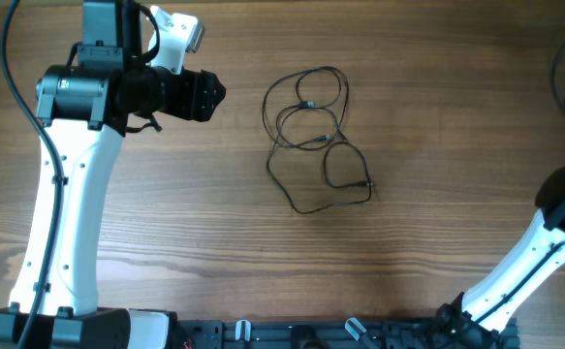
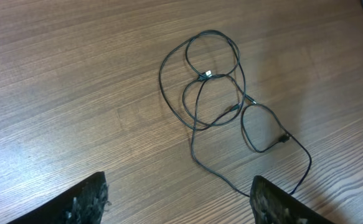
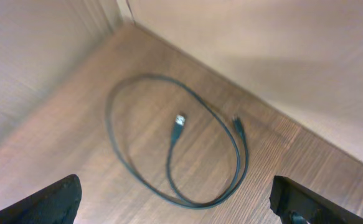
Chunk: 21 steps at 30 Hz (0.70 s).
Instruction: Untangle cables
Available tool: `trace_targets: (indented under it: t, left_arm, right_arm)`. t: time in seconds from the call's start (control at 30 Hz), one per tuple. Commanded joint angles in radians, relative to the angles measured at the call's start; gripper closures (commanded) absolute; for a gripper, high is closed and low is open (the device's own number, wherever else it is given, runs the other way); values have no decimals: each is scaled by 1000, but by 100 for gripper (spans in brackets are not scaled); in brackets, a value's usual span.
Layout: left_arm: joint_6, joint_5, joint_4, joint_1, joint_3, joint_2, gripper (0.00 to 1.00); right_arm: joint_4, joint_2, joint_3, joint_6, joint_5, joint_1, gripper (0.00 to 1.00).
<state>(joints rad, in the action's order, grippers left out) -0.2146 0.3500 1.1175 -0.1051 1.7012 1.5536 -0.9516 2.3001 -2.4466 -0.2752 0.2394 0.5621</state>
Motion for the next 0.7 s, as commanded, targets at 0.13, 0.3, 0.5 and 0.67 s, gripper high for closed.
trace_targets:
  t: [0.13,0.3,0.5,0.67]
  left_arm:
    - [10,20,-2,-4,12,-20,20]
    - [10,19,-10,-4,12,-20,18]
    - [10,16,-34,-5,12,-20,18]
    - [10,16,-35,-5,12,-20,19]
  right_arm:
    - [-76,-175,-33,-69,-20,-47,1]
    - [-170,-241,-33,-68,-80,-77,1]
    - [-301,-288,-33,-27,-167,-127,0]
    - [-368,-341,-33,-21,-182,-183,0]
